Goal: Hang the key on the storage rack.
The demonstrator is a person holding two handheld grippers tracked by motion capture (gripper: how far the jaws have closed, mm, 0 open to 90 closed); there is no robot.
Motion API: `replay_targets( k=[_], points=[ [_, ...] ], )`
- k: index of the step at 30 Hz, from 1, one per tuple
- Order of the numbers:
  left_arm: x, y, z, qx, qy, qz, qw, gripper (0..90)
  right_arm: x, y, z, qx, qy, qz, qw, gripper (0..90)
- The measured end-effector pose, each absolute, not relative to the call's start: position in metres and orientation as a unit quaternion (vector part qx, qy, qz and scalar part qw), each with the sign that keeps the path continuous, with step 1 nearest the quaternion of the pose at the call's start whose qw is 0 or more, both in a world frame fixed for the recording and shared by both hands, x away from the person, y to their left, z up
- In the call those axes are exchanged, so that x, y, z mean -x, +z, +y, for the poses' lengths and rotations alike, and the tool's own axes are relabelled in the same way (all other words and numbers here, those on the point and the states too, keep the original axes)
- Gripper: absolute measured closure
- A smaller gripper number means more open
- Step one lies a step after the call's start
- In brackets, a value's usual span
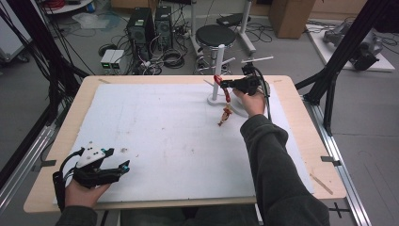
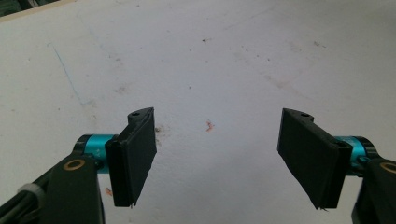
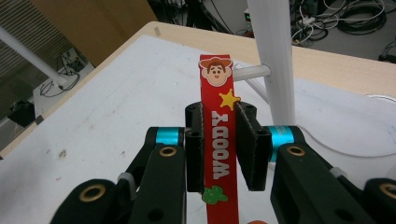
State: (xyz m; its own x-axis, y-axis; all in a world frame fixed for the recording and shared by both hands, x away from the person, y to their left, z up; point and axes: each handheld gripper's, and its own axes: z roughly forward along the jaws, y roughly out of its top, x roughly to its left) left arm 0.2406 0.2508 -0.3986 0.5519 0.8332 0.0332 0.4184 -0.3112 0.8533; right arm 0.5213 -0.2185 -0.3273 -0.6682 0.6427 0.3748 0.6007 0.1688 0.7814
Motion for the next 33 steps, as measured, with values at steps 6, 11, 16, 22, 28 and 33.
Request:
replay_targets(
  k=[6,11,16,22,28,33],
  points=[
    [-0.2406,-0.3987,0.2508,-0.772,0.245,0.406,0.425,28.4,-0.5219,-0.3279,-0.219,-0.412,0.5,0.761,0.022,75.0],
    [-0.2406,-0.3986,0.2508,-0.772,0.244,0.405,0.425,28.5,-0.5225,-0.3285,-0.2191,-0.413,0.498,0.762,0.028,74.9],
    [-0.2405,-0.3985,0.2506,-0.772,0.244,0.405,0.425,28.4,-0.522,-0.3289,-0.2184,-0.419,0.49,0.764,0.03,74.3],
    [-0.2404,-0.3984,0.2508,-0.772,0.244,0.405,0.424,28.5,-0.5227,-0.3305,-0.2165,-0.422,0.483,0.767,0.039,73.9],
    [-0.2405,-0.3984,0.2508,-0.773,0.244,0.404,0.424,28.5,-0.5231,-0.3318,-0.2149,-0.425,0.478,0.767,0.045,73.4],
    [-0.2402,-0.3984,0.2504,-0.772,0.244,0.406,0.424,28.4,-0.5236,-0.3332,-0.2142,-0.429,0.477,0.766,0.045,72.9]
  ],
)
